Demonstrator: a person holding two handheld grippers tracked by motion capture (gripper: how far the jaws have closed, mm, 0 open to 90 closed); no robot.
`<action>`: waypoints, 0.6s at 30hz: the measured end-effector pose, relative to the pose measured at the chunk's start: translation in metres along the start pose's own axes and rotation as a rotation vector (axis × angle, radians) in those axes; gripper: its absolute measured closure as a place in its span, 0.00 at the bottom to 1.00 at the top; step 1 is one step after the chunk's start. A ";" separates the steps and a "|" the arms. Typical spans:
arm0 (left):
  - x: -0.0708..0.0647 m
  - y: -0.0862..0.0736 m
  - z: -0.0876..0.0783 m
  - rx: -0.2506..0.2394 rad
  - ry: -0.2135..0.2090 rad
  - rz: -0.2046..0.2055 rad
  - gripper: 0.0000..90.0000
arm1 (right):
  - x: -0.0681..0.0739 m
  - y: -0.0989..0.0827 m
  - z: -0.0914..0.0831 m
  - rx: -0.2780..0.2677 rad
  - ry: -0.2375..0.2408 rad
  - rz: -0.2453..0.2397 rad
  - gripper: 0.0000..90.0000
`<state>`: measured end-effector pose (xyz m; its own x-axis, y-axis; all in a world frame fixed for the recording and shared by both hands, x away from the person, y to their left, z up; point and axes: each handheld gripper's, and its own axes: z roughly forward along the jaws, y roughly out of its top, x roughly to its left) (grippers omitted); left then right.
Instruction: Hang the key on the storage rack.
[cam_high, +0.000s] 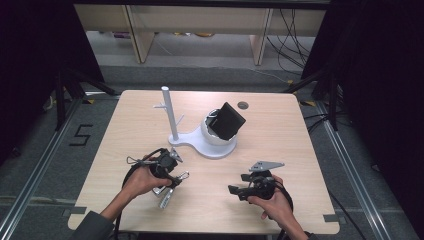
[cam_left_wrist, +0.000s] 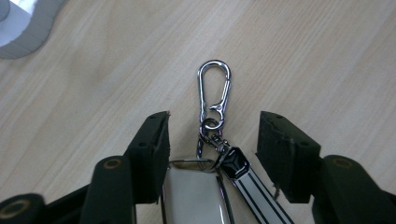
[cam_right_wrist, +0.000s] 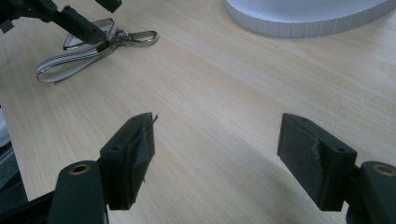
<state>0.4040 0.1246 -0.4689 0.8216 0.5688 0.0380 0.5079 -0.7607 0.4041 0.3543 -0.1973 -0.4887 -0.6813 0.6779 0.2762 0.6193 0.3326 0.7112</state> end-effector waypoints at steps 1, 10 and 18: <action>0.000 0.002 0.001 0.013 -0.009 0.007 0.50 | 0.000 0.000 0.000 0.003 -0.001 -0.001 0.32; 0.000 0.015 0.014 0.085 -0.022 0.022 0.64 | -0.001 0.001 -0.002 -0.005 -0.013 -0.003 0.33; 0.000 0.021 0.022 0.171 -0.044 0.036 0.75 | 0.001 0.001 -0.001 -0.011 0.001 -0.024 0.34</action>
<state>0.4202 0.1014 -0.4801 0.8485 0.5291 0.0083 0.5117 -0.8244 0.2420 0.3541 -0.1969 -0.4872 -0.6965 0.6690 0.2596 0.5981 0.3414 0.7251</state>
